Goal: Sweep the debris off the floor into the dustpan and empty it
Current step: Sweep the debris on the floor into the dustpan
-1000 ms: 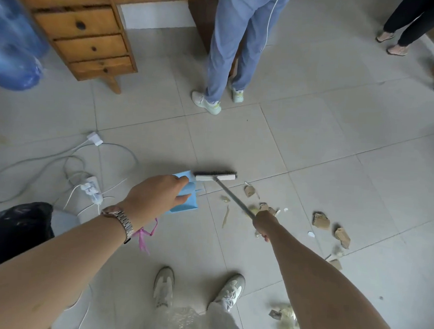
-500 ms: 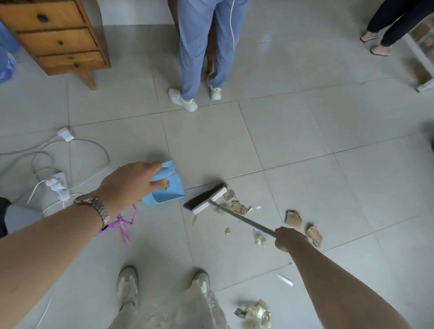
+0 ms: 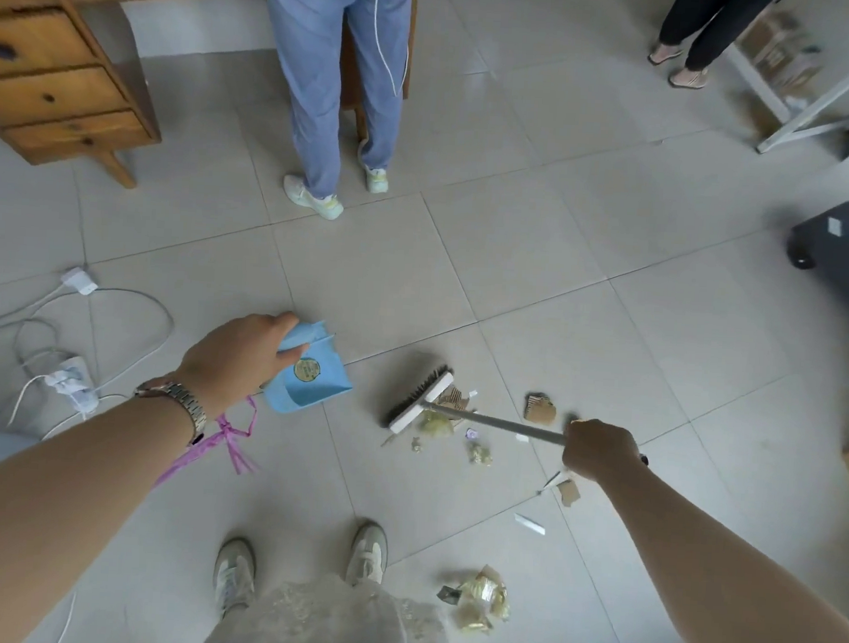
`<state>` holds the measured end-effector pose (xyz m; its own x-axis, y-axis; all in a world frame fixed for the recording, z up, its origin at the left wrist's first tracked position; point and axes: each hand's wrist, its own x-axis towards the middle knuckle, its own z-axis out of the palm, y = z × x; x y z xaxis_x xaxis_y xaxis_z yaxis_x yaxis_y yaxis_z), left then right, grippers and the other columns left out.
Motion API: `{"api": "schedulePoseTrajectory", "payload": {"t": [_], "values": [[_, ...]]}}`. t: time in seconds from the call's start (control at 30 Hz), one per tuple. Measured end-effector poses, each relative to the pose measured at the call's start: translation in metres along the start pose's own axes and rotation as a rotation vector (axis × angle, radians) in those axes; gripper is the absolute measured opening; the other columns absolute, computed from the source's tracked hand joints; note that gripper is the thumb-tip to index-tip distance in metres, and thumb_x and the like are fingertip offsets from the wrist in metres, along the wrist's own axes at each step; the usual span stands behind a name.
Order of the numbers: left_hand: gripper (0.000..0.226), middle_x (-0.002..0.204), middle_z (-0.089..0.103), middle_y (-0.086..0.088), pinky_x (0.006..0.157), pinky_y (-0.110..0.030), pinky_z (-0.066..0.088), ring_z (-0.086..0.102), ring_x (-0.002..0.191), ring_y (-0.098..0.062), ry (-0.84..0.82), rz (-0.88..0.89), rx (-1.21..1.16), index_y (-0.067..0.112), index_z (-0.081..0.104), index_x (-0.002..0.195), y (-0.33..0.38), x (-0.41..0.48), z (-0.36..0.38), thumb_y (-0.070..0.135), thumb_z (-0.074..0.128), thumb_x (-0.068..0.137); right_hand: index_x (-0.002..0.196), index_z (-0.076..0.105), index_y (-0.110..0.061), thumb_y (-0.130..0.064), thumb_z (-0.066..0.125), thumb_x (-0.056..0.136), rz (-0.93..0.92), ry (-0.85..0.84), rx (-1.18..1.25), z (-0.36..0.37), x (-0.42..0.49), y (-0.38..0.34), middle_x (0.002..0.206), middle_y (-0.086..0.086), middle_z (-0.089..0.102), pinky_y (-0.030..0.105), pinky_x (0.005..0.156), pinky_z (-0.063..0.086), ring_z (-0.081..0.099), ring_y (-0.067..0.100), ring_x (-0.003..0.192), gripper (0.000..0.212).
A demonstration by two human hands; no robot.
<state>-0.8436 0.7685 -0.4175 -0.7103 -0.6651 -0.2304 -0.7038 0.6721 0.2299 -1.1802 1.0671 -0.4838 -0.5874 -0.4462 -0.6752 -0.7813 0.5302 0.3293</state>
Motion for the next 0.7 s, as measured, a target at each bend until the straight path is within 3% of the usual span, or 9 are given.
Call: {"api": "schedulePoseTrajectory", "payload": {"t": [0.17,0.23,0.33,0.43,0.6,0.7], "values": [[0.025,0.064,0.057,-0.009,0.047,-0.03,0.038,0.055,0.057,-0.03,0.017,-0.026,-0.025,0.009,0.052,0.09,-0.002,-0.005,-0.006,0.034,0.057,0.09,0.116,0.059,-0.022,-0.02,0.044,0.083,-0.018,0.04,0.081,-0.026,0.003,-0.032,0.106,-0.001,0.063,0.031,0.082,0.05,0.063,0.022,0.1,0.036],[0.025,0.063,0.057,-0.01,0.045,-0.029,0.036,0.055,0.055,-0.03,0.021,-0.036,-0.019,0.009,0.053,0.09,-0.003,-0.005,-0.007,0.033,0.057,0.09,0.12,0.058,-0.02,-0.018,0.045,0.088,-0.008,0.049,0.133,-0.031,0.009,-0.058,0.112,-0.001,0.063,0.027,0.075,0.045,0.062,0.021,0.106,0.034],[0.025,0.067,0.06,-0.011,0.048,-0.03,0.037,0.056,0.058,-0.03,-0.007,-0.035,-0.006,0.007,0.056,0.096,0.0,-0.004,-0.005,0.031,0.058,0.09,0.126,0.056,-0.017,-0.016,0.047,0.092,0.047,-0.015,0.283,-0.029,0.027,-0.097,0.115,0.0,0.064,0.026,0.07,0.042,0.062,0.02,0.109,0.036],[0.023,0.068,0.059,-0.006,0.047,-0.029,0.033,0.053,0.058,-0.026,-0.012,-0.028,0.004,0.011,0.057,0.099,0.005,-0.001,0.005,0.032,0.057,0.09,0.13,0.054,-0.014,-0.013,0.049,0.092,0.134,-0.075,0.465,-0.023,0.046,-0.12,0.117,0.001,0.064,0.028,0.076,0.05,0.063,0.021,0.109,0.038],[0.026,0.065,0.058,-0.004,0.044,-0.028,0.032,0.053,0.056,-0.026,0.011,0.007,0.006,0.013,0.057,0.095,0.004,0.007,0.018,0.039,0.055,0.09,0.13,0.055,-0.012,-0.017,0.049,0.093,0.245,-0.145,0.633,-0.002,0.055,-0.12,0.105,0.003,0.063,0.027,0.071,0.044,0.062,0.023,0.097,0.037],[0.025,0.056,0.047,0.001,0.042,-0.027,0.028,0.046,0.051,-0.025,0.011,0.062,-0.038,0.012,0.055,0.088,0.005,0.011,0.022,0.037,0.057,0.089,0.13,0.052,-0.011,-0.015,0.043,0.094,0.285,-0.205,0.65,0.02,0.038,-0.109,0.108,0.005,0.063,0.028,0.074,0.046,0.062,0.023,0.1,0.037]]}}
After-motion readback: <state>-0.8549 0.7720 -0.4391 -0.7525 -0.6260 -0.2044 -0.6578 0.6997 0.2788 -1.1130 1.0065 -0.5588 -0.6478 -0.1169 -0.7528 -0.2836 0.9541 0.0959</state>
